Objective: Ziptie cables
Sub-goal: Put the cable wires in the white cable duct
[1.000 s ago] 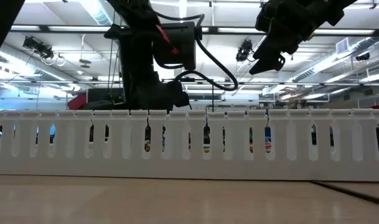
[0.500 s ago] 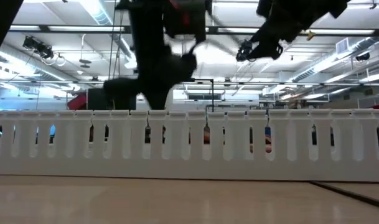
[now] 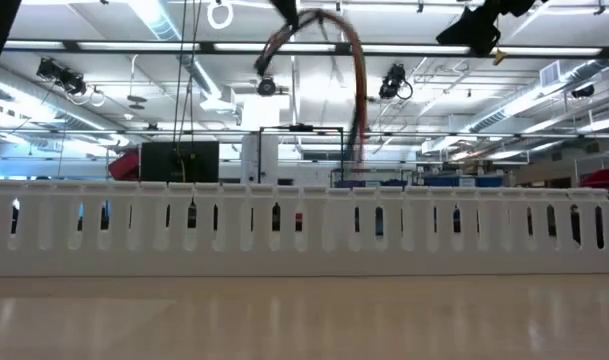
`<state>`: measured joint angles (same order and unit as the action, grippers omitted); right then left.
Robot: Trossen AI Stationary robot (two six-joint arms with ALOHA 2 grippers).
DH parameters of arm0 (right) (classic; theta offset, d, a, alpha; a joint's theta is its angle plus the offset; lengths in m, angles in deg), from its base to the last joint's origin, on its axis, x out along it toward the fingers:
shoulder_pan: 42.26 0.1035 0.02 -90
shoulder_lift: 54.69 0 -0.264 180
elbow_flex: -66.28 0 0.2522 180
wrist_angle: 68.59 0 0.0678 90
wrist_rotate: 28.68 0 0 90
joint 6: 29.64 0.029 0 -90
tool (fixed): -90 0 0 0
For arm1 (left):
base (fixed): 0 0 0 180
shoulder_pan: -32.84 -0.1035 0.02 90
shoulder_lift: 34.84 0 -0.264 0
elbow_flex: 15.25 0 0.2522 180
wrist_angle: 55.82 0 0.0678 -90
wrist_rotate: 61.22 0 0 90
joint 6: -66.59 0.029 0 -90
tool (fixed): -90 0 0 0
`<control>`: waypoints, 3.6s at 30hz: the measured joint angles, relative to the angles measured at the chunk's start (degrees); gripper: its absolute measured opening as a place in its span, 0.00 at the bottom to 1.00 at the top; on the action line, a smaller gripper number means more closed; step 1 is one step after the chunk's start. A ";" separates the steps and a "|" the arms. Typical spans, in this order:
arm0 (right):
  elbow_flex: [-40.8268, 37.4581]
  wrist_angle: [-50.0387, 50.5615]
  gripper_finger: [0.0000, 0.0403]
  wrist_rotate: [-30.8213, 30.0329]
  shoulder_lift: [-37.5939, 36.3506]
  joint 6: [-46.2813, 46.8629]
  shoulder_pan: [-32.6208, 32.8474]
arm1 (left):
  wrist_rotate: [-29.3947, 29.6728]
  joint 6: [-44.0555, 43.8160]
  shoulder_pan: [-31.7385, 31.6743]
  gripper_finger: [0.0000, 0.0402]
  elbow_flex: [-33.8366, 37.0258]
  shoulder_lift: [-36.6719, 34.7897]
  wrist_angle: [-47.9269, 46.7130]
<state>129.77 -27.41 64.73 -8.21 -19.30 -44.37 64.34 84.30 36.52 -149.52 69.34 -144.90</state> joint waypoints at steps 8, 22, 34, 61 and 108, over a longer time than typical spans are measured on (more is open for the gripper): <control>-0.02 -1.70 0.77 -4.47 4.76 1.36 5.19 | 0.06 -4.93 0.08 0.00 -14.51 -0.69 1.58; -0.08 -9.77 0.77 -20.86 18.50 -3.09 10.84 | -1.38 -13.53 0.57 0.00 -14.10 -2.59 -4.56; -0.10 -26.21 0.77 -39.33 28.99 -12.52 9.02 | -3.55 -15.14 0.87 0.00 -14.10 -2.54 -5.56; -0.08 -46.74 0.26 -32.51 37.32 -18.02 3.50 | -4.55 -15.76 1.21 0.00 -14.05 -2.54 -10.96; 64.66 45.87 0.03 -3.09 77.91 -3.31 22.01 | -24.35 -57.84 36.50 0.00 29.68 0.33 -2.30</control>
<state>194.43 18.46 61.64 69.70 -22.61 -22.36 39.99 26.46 73.03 -119.83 69.67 -147.20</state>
